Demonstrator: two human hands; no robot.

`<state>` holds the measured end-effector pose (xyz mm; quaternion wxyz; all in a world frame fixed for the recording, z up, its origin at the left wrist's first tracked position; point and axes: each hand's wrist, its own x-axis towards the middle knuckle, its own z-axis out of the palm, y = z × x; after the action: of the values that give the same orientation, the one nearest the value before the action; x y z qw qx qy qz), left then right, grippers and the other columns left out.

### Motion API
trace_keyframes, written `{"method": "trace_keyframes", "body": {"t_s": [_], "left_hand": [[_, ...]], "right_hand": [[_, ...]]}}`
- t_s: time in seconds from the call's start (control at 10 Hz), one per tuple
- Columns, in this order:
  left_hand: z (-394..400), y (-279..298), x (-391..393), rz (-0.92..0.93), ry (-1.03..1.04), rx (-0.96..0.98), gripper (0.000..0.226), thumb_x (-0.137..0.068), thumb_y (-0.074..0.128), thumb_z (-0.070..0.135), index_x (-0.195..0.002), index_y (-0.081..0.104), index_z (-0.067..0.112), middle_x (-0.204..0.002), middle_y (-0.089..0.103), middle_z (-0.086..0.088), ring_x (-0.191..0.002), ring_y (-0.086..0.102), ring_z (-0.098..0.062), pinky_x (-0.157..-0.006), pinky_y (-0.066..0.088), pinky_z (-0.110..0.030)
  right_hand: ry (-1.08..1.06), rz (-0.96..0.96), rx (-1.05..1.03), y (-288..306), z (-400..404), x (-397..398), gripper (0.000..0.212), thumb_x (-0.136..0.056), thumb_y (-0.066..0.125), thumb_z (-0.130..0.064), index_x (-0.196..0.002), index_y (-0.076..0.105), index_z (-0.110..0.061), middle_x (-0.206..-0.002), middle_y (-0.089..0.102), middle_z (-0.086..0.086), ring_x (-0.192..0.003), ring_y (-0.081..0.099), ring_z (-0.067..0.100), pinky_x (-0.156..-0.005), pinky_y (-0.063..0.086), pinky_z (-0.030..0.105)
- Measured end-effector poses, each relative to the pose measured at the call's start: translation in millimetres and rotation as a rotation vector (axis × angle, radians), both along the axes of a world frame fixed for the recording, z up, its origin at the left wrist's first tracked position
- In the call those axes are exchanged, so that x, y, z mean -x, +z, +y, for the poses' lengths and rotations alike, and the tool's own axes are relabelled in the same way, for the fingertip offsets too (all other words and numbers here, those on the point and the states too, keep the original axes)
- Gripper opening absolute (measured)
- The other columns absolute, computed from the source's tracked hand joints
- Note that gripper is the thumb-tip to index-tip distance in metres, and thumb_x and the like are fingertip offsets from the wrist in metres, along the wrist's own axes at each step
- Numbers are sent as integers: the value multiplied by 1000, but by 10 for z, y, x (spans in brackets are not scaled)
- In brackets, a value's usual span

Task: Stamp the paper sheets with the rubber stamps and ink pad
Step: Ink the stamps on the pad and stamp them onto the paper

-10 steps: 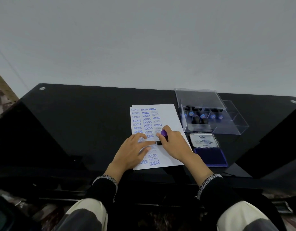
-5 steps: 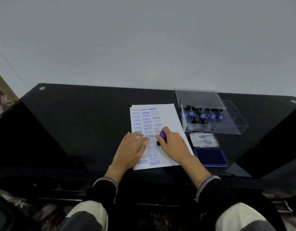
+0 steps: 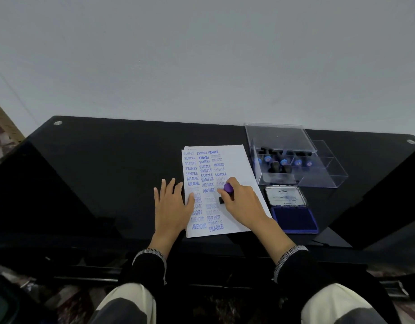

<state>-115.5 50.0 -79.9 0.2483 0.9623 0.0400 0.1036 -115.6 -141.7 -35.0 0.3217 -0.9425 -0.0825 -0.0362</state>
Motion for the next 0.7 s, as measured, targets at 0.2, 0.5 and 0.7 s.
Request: {"method": "trace_keyframes", "body": {"t_s": [0.2, 0.5, 0.7], "left_hand": [[1, 0, 0, -5, -34, 45, 55, -96, 48, 46, -142, 45, 17, -154, 35, -5, -149, 15, -25, -120, 4, -42], [8, 9, 8, -12, -43, 58, 58, -93, 52, 48, -142, 45, 19, -153, 36, -3, -148, 16, -24, -121, 5, -42], [7, 17, 9, -8, -41, 54, 58, -93, 52, 48, -143, 44, 19, -154, 36, -3, -148, 16, -24, -121, 5, -42]], "right_hand": [[6, 30, -9, 48, 6, -88, 21, -96, 53, -34, -94, 45, -14, -76, 57, 5, -69, 54, 24, -65, 46, 36], [-35, -69, -23, -74, 31, 54, 23, -96, 53, -33, -88, 41, -15, -65, 47, -2, -57, 45, 20, -52, 35, 30], [-4, -14, -13, 12, 28, -67, 21, -96, 53, -31, -92, 44, -13, -73, 55, 5, -66, 51, 25, -62, 44, 37]]}}
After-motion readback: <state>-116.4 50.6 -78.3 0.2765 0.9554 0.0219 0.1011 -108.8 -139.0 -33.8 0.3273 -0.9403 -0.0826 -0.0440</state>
